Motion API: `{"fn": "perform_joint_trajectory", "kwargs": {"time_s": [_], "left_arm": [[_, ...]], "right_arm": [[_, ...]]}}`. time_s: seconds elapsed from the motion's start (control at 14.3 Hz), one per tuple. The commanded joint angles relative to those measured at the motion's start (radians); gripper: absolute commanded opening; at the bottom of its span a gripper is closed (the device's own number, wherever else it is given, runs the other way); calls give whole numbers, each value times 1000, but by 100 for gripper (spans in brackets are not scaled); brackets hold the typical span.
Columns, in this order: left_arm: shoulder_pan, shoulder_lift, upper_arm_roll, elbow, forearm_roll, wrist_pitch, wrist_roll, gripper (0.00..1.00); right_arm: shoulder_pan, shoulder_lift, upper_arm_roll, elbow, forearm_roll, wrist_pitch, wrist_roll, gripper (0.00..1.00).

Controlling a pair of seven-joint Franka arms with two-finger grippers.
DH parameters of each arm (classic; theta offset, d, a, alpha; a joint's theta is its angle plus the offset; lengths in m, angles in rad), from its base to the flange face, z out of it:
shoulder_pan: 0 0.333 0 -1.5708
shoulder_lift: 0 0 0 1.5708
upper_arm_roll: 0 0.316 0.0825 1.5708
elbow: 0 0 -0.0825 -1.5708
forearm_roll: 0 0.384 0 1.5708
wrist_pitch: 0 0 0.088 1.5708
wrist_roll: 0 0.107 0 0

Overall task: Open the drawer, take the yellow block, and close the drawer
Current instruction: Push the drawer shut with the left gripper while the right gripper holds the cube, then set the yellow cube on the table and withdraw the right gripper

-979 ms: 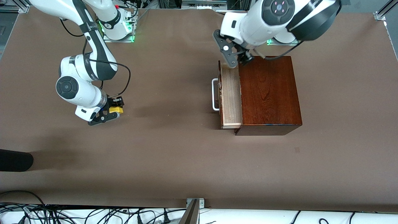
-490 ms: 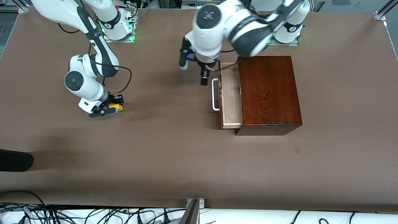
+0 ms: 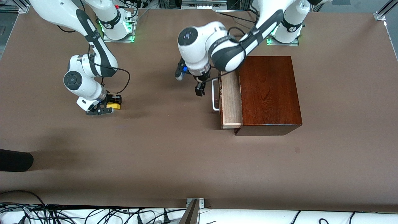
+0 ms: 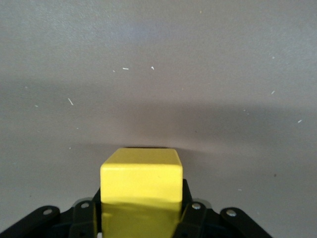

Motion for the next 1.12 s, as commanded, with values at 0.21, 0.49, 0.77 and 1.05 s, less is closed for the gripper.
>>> {"fn": "perform_joint_trajectory", "kwargs": {"time_s": [0.21,0.49,0.77,1.05], "left_arm": [[38,25,23,21,40,-120,28,100],[67,-7,25,22,39,-242,23,100],[75,-30,46,31,46,-348,17,100],[78,-42,53,34,43,-361,4,100]], "right_arm": [[-11,10,5,-10,10,48,-6,99],[-11,-79,5,12,7,6,-12,100],[-11,-192,7,155,-1,-232,-12,100],[-11,-281,8,346,2,-495,-21,100]]}}
